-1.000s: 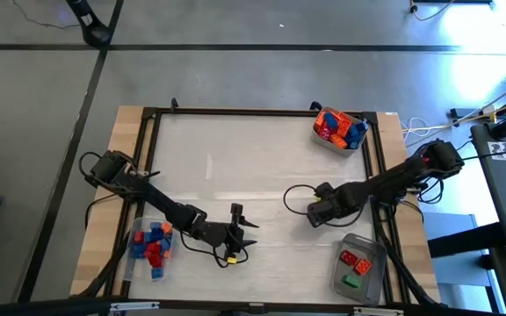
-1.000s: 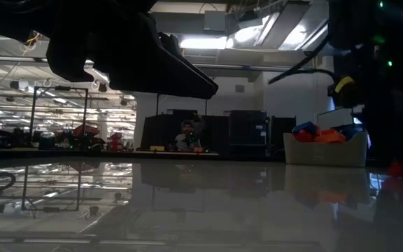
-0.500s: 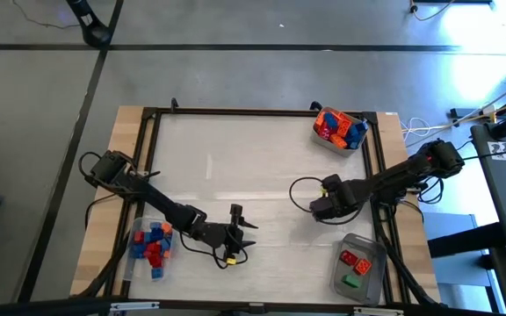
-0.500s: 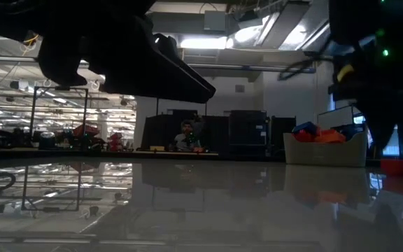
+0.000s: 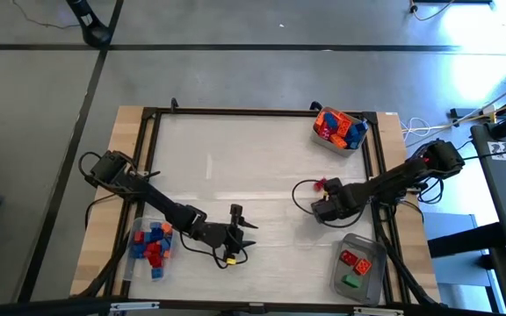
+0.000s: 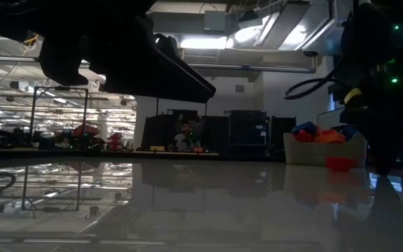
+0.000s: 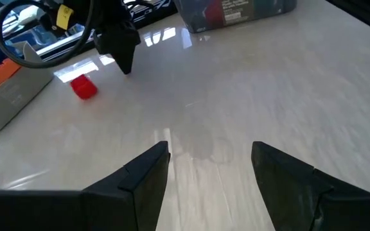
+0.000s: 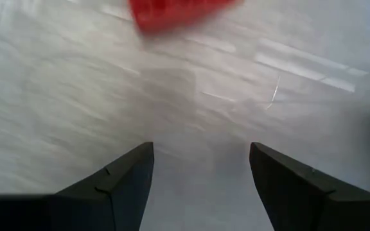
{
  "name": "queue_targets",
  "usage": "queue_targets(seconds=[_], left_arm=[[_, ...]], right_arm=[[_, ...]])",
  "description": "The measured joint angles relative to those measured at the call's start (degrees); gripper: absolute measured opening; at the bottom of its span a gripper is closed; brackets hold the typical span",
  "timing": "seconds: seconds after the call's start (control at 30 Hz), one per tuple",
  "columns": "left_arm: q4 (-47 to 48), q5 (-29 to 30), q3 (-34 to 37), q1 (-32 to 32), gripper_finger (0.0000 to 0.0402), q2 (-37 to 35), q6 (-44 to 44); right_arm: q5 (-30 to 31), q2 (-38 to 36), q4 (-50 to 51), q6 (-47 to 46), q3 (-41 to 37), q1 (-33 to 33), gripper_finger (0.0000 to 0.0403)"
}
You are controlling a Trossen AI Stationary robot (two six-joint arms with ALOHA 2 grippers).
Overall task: Sort blocks by size
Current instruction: Put the orange game piece into the black bin
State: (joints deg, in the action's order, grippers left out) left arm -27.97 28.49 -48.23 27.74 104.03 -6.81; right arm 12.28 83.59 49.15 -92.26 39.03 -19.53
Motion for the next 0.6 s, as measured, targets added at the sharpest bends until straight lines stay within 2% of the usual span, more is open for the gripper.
queue_targets(seconds=[0.13, 0.3, 0.43, 0.6], left_arm=[[0.0, 0.0, 0.0, 0.0, 0.021, 0.0, 0.0], [0.0, 0.0, 0.0, 0.0, 0.021, 0.0, 0.0], [0.0, 0.0, 0.0, 0.0, 0.021, 0.0, 0.0], [0.0, 0.0, 0.0, 0.0, 0.021, 0.0, 0.0]], right_arm=[[1.5, 0.0, -0.2, 1.8, 0.2, 0.0, 0.0257], [6.1, 0.1, 2.0, 4.0, 3.3, 0.1, 0.0257], [12.8, 0.0, 3.0, 4.3, 5.7, 0.1, 0.0257], [19.8, 0.0, 0.1, 3.8, 5.0, 1.3, 0.0257]])
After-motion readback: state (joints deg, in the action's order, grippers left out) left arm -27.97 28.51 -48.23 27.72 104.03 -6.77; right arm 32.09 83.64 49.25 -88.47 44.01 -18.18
